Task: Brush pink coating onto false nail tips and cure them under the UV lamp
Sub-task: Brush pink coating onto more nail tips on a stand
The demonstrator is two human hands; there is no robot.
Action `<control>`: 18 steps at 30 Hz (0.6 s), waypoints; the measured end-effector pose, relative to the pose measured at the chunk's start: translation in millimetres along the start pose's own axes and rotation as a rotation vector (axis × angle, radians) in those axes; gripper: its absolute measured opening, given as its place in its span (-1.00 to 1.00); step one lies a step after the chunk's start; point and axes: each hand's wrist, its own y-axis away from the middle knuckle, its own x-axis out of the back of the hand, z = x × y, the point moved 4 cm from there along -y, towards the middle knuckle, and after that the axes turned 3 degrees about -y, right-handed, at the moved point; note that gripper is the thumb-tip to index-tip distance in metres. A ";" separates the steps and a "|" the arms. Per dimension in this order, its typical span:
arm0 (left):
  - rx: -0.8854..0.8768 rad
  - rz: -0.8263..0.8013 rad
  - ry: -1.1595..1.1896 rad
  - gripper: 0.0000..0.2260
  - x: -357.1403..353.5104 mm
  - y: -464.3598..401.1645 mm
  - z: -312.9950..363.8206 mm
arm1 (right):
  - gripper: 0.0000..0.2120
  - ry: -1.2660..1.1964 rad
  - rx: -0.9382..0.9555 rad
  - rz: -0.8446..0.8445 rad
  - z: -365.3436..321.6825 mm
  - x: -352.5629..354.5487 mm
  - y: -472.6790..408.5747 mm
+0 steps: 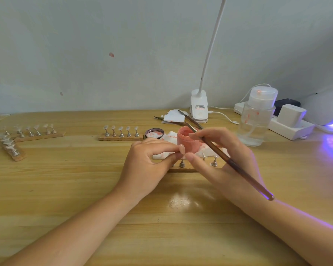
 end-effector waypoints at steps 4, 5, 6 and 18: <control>-0.003 -0.023 -0.006 -0.81 -1.4 -0.3 2.3 | -0.68 -0.001 -0.010 -0.096 5.2 -4.7 0.9; -0.008 -0.035 -0.013 -0.80 -1.6 -0.1 3.2 | -0.70 -0.006 -0.004 -0.109 4.9 -5.1 1.3; -0.006 -0.050 -0.022 -0.80 -2.1 -0.1 3.6 | -0.73 -0.004 0.006 -0.114 4.3 -5.0 1.5; 0.116 -0.134 -0.046 -0.78 -2.8 -0.4 3.8 | -0.79 -0.013 -0.021 -0.069 7.9 1.5 -1.3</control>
